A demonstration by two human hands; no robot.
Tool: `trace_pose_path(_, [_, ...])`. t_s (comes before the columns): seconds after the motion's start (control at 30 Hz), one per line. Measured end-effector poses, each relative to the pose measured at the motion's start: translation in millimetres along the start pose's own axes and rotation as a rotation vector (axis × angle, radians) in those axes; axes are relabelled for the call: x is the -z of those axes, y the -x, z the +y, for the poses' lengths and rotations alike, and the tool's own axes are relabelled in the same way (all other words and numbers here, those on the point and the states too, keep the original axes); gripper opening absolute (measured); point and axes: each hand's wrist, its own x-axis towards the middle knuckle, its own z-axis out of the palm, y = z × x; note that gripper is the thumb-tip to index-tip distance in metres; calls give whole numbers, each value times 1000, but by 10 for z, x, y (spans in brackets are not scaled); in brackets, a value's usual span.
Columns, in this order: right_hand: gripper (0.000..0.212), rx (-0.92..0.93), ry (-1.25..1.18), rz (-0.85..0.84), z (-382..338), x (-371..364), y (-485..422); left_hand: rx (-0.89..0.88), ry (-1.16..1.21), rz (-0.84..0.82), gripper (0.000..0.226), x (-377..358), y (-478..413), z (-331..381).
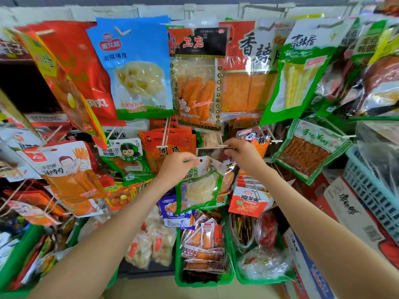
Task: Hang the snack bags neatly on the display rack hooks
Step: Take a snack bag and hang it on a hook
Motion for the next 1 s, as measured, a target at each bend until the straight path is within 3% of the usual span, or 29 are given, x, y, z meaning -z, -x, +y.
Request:
trace_pose_path(0.2, [5,-116,-127,36,-29,-122,-126,12,-48,20,22,75,25,-131])
trace_pose_path(0.43, [8,-154,-137,79,-6,-163,-191,-4,-59,41,21,109,-6,-196])
trace_pose_path(0.6, [21,-176,-178,71,33,-153,-287,-22,-62,10,20,72,-65,-154])
trace_pose_path(1.0, [20,-136,-202,80,86,-184,-288,-73,-82,2,20,46,-151,-102])
